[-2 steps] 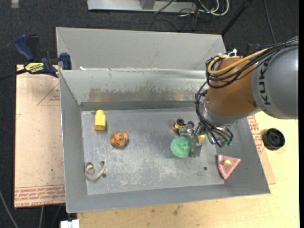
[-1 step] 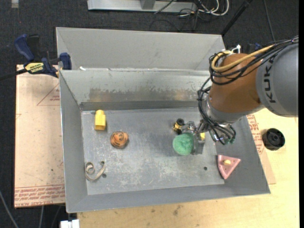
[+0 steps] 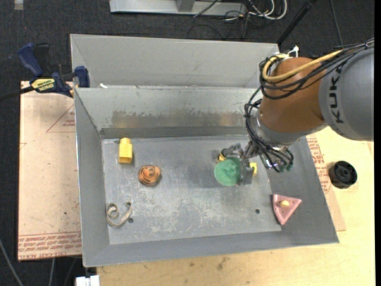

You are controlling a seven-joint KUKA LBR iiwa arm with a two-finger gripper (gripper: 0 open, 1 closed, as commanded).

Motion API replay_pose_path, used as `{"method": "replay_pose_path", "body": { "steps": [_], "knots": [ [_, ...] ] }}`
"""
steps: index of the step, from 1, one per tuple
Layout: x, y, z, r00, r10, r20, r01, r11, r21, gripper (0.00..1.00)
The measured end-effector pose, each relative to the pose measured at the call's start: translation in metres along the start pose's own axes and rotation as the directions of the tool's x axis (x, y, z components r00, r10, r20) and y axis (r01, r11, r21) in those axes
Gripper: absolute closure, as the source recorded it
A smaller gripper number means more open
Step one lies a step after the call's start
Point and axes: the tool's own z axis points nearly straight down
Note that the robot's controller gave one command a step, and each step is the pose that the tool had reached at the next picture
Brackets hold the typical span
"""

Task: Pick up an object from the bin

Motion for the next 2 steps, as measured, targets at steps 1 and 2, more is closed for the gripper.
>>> {"method": "replay_pose_path", "body": {
  "steps": [1, 2],
  "knots": [
    [0.008, -0.001, 0.057, 1.0, -0.005, -0.004, 0.005, 1.0, -0.003, 1.0],
    [-0.006, 0.014, -0.111, 0.999, -0.037, -0.01, 0.037, 0.999, -0.004, 1.0]
  ]
}}
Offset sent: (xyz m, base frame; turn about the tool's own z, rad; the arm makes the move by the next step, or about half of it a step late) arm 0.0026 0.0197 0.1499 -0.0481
